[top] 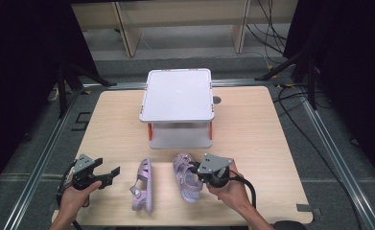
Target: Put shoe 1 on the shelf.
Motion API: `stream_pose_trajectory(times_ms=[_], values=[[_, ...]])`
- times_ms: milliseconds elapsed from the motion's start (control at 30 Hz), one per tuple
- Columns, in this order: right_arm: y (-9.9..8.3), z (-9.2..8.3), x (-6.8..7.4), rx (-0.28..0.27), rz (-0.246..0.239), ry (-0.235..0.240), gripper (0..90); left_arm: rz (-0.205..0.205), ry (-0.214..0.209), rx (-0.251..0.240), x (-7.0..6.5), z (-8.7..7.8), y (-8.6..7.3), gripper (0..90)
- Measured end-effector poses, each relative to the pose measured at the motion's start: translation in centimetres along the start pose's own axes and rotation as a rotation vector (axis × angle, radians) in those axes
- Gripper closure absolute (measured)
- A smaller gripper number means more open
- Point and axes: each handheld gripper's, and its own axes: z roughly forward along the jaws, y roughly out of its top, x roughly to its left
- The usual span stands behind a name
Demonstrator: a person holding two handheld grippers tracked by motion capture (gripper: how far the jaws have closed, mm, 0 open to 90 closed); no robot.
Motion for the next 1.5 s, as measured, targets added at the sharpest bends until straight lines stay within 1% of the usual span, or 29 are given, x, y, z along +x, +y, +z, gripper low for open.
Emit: stream_pose_trajectory(times_ms=[33, 100, 200, 233, 367, 467, 500, 533, 633, 667, 767, 800, 833, 867, 933, 967, 1000, 1067, 1100, 1167, 1200, 1233, 1267, 1300, 1333, 1367, 1400, 1433, 1500], values=[[0.1, -0.1, -0.1, -0.005, 0.002, 0.000, 82.5, 0.016, -0.022, -0.021, 0.2, 0.3, 0.0, 15.5], [0.8, -0.5, -0.7, -0.023, 0.018, 0.000, 82.5, 0.021, -0.021, -0.017, 0.1, 0.3, 0.1, 15.6], [1.2, -0.7, -0.9, -0.025, 0.014, -0.006, 82.5, 0.024, -0.024, -0.015, 0.1, 0.3, 0.1, 15.6], [1.6, -0.9, -1.2, -0.031, 0.009, -0.012, 82.5, 0.021, -0.022, -0.018, 0.2, 0.3, 0.0, 15.6], [2.3, -1.2, -1.6, -0.040, 0.012, -0.017, 82.5, 0.014, -0.022, -0.025, 0.1, 0.3, 0.0, 15.5], [3.2, -1.8, -2.2, -0.053, 0.014, -0.024, 82.4, 0.018, -0.022, -0.019, 0.1, 0.3, 0.0, 15.6], [3.2, -1.8, -2.2, -0.053, 0.014, -0.024, 82.4, 0.020, -0.022, -0.018, 0.2, 0.3, 0.1, 15.6], [3.5, -1.9, -2.4, -0.062, 0.010, -0.025, 82.4, 0.022, -0.027, -0.025, 0.2, 0.3, 0.1, 15.5], [4.8, -2.3, -2.9, -0.071, 0.008, -0.025, 82.4, 0.012, -0.017, -0.020, 0.1, 0.2, 0.1, 15.6], [4.8, -2.3, -2.9, -0.071, 0.008, -0.025, 82.4, 0.012, -0.017, -0.020, 0.1, 0.2, 0.1, 15.6], [6.0, -2.4, -3.2, -0.078, 0.001, -0.022, 82.3, 0.011, -0.018, -0.021, 0.1, 0.2, 0.1, 15.6], [6.6, -2.5, -3.3, -0.088, -0.005, -0.020, 82.3, 0.010, -0.017, -0.021, 0.1, 0.2, 0.1, 15.6], [6.6, -2.5, -3.3, -0.088, -0.005, -0.020, 82.3, 0.015, -0.021, -0.023, 0.2, 0.2, 0.1, 15.6], [7.3, -2.7, -3.4, -0.101, -0.010, -0.016, 82.4, -0.005, -0.004, -0.008, 0.0, 0.1, 0.0, 15.6], [7.6, -2.7, -3.5, -0.107, -0.014, -0.014, 82.3, -0.004, -0.002, -0.009, 0.0, 0.1, 0.0, 15.6], [8.4, -2.9, -3.6, -0.119, -0.010, -0.011, 82.3, -0.013, 0.002, 0.003, 0.0, -0.1, 0.0, 15.6], [8.4, -2.9, -3.6, -0.119, -0.010, -0.011, 82.3, -0.013, 0.002, 0.003, 0.0, -0.1, 0.0, 15.6], [9.1, -3.2, -3.9, -0.140, -0.022, -0.018, 82.3, -0.015, 0.003, 0.002, 0.0, 0.0, 0.0, 15.6], [9.8, -3.3, -4.1, -0.150, -0.004, -0.018, 82.4, -0.014, 0.002, 0.002, 0.0, 0.0, 0.0, 15.6], [10.1, -3.4, -4.3, -0.156, -0.007, -0.020, 82.4, -0.014, 0.001, 0.004, 0.0, 0.0, 0.0, 15.6], [10.8, -3.4, -4.8, -0.165, 0.002, -0.027, 82.3, -0.014, 0.003, 0.005, -0.1, 0.0, 0.0, 15.6], [10.8, -3.4, -4.8, -0.165, 0.002, -0.027, 82.3, -0.013, 0.002, 0.005, -0.1, -0.1, 0.0, 15.6], [11.1, -3.3, -5.1, -0.173, -0.008, -0.036, 82.4, -0.013, 0.002, 0.004, -0.1, 0.0, 0.0, 15.5], [11.4, -3.3, -5.3, -0.172, -0.001, -0.035, 82.3, -0.014, 0.002, 0.004, -0.1, 0.0, 0.0, 15.6], [12.0, -3.1, -5.8, -0.170, 0.019, -0.049, 82.4, -0.013, 0.000, 0.003, 0.0, 0.0, 0.0, 15.6], [12.0, -3.1, -5.8, -0.170, 0.019, -0.049, 82.4, -0.012, 0.002, 0.005, 0.0, 0.0, 0.0, 15.6], [12.3, -2.8, -6.2, -0.173, 0.002, -0.059, 82.4, -0.012, 0.000, 0.003, 0.0, 0.0, -0.1, 15.6], [12.9, -2.4, -6.8, -0.169, 0.008, -0.073, 82.4, -0.015, -0.003, 0.004, 0.0, 0.0, 0.0, 15.6], [13.3, -1.8, -7.4, -0.169, -0.002, -0.086, 82.4, -0.012, -0.001, 0.003, 0.0, 0.0, 0.0, 15.6]])
